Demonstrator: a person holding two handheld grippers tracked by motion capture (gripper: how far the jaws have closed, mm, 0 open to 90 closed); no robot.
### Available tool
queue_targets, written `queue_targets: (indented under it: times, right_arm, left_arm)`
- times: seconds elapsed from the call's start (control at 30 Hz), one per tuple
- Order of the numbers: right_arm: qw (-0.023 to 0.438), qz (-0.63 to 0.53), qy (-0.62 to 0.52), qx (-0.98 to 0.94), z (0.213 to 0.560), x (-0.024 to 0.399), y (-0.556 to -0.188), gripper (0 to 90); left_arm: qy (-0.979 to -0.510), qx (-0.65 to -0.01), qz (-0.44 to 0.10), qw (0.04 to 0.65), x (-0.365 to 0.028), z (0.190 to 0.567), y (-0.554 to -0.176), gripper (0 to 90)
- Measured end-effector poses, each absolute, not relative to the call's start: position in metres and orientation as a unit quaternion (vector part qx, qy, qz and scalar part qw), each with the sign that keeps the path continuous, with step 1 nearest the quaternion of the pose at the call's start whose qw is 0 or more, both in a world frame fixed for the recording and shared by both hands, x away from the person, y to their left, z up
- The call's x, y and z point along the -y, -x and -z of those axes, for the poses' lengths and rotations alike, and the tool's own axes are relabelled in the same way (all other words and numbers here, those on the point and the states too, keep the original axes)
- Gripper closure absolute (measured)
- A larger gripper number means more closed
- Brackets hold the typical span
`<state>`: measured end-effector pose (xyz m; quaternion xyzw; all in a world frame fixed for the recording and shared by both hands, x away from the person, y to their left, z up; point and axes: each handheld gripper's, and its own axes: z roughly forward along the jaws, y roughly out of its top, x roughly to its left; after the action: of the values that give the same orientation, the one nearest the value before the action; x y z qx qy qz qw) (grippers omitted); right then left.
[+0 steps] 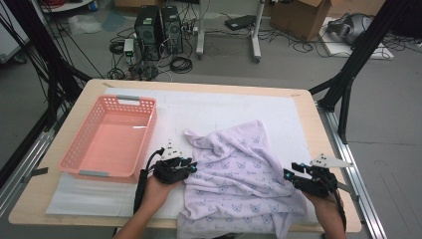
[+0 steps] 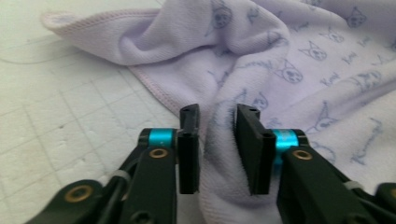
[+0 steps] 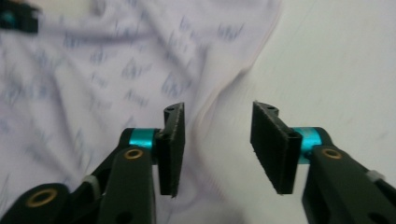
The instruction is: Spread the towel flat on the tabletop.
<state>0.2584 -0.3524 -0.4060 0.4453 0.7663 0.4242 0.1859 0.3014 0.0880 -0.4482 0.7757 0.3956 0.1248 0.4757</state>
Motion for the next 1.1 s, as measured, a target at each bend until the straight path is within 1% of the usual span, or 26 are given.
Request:
queue_targets:
  times: [0.07, 0.17, 0.27, 0.43, 0.6, 0.73, 0.93, 1.03, 1.07, 1.1]
  right_arm:
    - [0.201, -0.439, -0.442, -0.756, 0.399, 0.352, -0.27, 48.2]
    - [0.212, -0.443, -0.443, -0.75, 0.394, 0.344, -0.296, 45.6]
    - [0.209, -0.441, -0.439, -0.754, 0.397, 0.332, -0.322, 45.4]
    - [0.198, -0.41, -0.43, -0.779, 0.406, 0.31, -0.36, 45.8]
    - [0.179, -0.384, -0.442, -0.79, 0.419, 0.299, -0.393, 44.3]
    - [0.173, -0.364, -0.448, -0.798, 0.426, 0.29, -0.413, 41.9]
    - [0.18, -0.346, -0.464, -0.795, 0.435, 0.285, -0.435, 41.5]
    - [0.184, -0.33, -0.471, -0.797, 0.442, 0.283, -0.443, 44.3]
    - [0.183, -0.336, -0.475, -0.792, 0.443, 0.283, -0.445, 47.0]
    - [0.187, -0.339, -0.479, -0.788, 0.444, 0.284, -0.445, 51.9]
  left_arm:
    - [-0.768, -0.4, -0.129, 0.484, -0.09, 0.448, -0.303, 57.0]
    - [-0.76, -0.406, -0.128, 0.491, -0.093, 0.448, -0.305, 51.1]
    - [-0.762, -0.404, -0.125, 0.491, -0.094, 0.449, -0.306, 48.7]
    - [-0.756, -0.408, -0.118, 0.498, -0.097, 0.45, -0.308, 48.7]
    - [-0.757, -0.406, -0.117, 0.498, -0.097, 0.45, -0.307, 48.8]
    - [-0.756, -0.407, -0.115, 0.5, -0.098, 0.45, -0.308, 48.9]
    - [-0.758, -0.406, -0.116, 0.497, -0.097, 0.45, -0.308, 49.5]
    - [-0.758, -0.406, -0.115, 0.498, -0.097, 0.45, -0.308, 49.9]
    - [-0.757, -0.407, -0.114, 0.498, -0.097, 0.45, -0.308, 50.0]
    - [-0.757, -0.408, -0.113, 0.497, -0.097, 0.45, -0.308, 50.0]
